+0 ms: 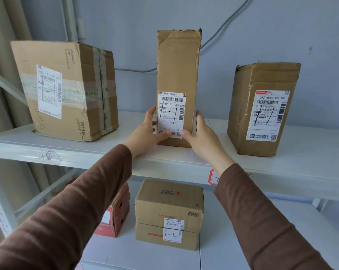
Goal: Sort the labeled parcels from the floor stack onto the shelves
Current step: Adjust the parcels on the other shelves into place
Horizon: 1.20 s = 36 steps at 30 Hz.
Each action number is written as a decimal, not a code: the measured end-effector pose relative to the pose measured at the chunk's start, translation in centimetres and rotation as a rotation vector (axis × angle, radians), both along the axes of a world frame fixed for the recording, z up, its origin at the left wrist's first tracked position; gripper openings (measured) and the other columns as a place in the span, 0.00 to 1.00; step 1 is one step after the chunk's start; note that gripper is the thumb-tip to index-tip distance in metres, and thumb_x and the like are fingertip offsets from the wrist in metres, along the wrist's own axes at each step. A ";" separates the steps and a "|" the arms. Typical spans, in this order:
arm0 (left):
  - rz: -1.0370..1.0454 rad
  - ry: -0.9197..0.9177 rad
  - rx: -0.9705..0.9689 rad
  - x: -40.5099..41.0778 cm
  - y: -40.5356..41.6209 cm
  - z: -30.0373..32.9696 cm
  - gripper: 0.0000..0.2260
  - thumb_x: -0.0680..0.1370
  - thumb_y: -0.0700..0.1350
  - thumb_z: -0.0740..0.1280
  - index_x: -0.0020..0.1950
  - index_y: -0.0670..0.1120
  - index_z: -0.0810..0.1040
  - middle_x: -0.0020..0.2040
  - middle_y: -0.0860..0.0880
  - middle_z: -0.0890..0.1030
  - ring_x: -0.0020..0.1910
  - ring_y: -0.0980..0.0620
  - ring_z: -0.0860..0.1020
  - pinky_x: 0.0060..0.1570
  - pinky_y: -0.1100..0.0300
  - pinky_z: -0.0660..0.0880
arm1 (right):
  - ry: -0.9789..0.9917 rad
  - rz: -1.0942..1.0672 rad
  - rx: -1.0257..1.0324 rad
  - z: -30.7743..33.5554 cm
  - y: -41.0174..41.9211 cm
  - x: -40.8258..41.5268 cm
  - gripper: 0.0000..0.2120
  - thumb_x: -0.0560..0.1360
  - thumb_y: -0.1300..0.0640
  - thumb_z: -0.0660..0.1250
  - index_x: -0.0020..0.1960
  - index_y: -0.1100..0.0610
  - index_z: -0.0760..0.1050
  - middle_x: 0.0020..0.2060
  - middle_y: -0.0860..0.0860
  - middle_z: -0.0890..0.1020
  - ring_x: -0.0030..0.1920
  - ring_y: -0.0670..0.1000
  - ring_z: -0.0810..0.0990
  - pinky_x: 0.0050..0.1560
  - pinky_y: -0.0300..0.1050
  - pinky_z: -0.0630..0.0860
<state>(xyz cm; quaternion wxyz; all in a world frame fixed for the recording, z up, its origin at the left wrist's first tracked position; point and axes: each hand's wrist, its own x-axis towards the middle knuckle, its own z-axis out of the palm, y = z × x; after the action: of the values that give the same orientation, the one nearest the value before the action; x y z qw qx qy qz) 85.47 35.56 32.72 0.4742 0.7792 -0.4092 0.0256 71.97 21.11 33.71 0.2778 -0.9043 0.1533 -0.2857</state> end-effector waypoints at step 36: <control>0.377 0.015 -0.204 17.6 24.9 1.3 0.45 0.66 0.58 0.81 0.74 0.56 0.57 0.59 0.51 0.81 0.55 0.48 0.82 0.58 0.41 0.80 | -0.092 0.206 0.018 1.7 18.7 18.3 0.32 0.82 0.52 0.67 0.80 0.53 0.55 0.69 0.51 0.78 0.68 0.56 0.77 0.66 0.49 0.71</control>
<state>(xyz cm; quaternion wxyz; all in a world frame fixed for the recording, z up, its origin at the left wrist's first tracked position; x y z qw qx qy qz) 103.06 60.48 34.05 0.5406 0.7900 -0.2478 0.1492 90.27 39.81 35.45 0.3206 -0.8986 0.0493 -0.2956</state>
